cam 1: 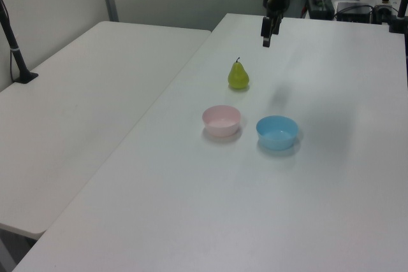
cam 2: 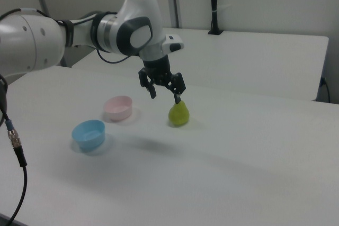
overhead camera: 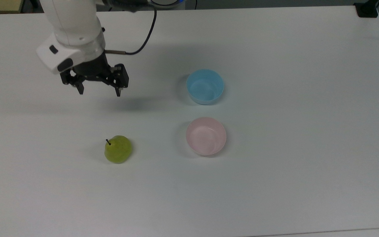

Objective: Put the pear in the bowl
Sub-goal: 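Move the open gripper over the green pear, then lower the gripper around the green pear and close it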

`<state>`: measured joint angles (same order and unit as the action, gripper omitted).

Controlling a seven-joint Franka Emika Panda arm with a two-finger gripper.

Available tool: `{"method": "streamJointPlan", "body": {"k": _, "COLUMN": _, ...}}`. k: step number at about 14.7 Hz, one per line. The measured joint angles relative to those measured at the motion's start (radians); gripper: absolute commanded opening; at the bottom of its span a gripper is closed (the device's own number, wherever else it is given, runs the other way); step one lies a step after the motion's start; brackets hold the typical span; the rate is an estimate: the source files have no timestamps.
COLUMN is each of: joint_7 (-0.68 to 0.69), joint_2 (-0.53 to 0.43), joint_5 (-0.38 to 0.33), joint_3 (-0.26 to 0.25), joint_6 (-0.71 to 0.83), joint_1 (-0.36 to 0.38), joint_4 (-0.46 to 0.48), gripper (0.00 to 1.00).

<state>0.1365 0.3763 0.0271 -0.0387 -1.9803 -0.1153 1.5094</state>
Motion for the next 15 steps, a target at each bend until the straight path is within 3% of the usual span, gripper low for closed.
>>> {"method": "streamJointPlan", "body": {"k": 15, "joint_7": -0.001, "joint_2": 0.21, "joint_5": 0.0, "joint_3": 0.016, "joint_6": -0.406, "joint_1": 0.035, "joint_4": 0.0, "gripper": 1.0}}
